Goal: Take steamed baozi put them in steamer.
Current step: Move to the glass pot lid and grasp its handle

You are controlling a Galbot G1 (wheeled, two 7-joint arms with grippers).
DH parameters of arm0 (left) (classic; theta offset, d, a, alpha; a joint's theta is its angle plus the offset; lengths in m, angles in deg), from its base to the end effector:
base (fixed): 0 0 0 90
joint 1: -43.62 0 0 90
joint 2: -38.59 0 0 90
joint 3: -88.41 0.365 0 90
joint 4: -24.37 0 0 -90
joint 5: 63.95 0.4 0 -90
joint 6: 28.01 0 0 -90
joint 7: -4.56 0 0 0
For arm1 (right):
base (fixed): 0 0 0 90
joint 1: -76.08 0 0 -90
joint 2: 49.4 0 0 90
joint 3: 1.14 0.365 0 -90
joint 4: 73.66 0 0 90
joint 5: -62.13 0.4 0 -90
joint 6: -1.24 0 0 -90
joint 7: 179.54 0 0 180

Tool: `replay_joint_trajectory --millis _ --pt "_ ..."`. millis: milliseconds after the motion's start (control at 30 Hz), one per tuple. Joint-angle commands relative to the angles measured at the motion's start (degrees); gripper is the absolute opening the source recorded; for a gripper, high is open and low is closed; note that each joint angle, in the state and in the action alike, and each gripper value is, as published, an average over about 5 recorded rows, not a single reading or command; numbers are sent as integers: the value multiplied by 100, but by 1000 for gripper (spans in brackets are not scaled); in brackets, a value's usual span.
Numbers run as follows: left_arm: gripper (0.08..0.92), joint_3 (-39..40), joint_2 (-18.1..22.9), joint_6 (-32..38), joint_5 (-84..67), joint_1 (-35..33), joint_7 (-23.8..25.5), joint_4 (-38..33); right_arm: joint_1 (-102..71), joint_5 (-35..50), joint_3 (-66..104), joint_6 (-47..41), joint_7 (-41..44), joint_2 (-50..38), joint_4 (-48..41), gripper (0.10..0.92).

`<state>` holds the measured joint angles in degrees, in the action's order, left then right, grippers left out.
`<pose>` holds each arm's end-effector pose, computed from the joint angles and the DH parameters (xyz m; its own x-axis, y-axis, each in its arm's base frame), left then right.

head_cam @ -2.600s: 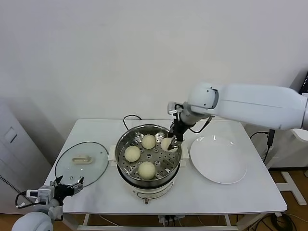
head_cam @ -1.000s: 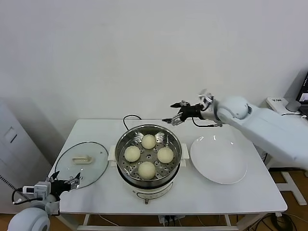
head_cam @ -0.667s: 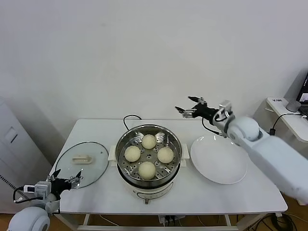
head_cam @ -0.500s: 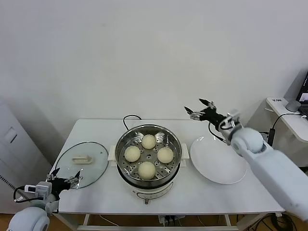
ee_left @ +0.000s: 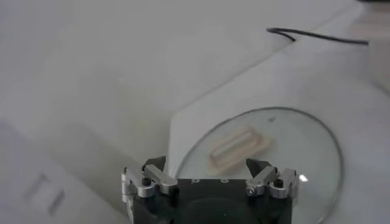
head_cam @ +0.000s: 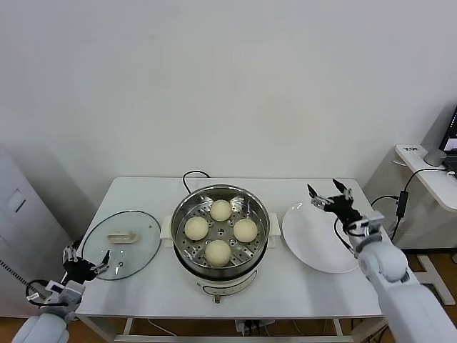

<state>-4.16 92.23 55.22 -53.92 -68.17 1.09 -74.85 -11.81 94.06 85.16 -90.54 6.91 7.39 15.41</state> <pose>0.2802 0.1927 -0.3617 -0.9637 -0.0679 0.2581 0.1427 0.6864 0.7131 0.4108 -0.1819 -0.3100 -0.9867 -0.1562 0.0456 -0.1572 0.9874 -0.0184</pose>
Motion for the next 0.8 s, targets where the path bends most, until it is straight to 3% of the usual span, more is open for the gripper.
replay_joint_trajectory --millis 33,367,800 --pt "823 -6 437 1680 3922 359 -183 916 -926 -804 1057 133 193 813 3 823" --pt "823 -60 897 2064 5807 787 -740 1627 -1097 -1037 1244 248 395 1203 -29 823" --pt "823 -61 1195 2002 6769 1549 -1245 2376 -1221 -1260 1276 381 546 1481 -86 823"
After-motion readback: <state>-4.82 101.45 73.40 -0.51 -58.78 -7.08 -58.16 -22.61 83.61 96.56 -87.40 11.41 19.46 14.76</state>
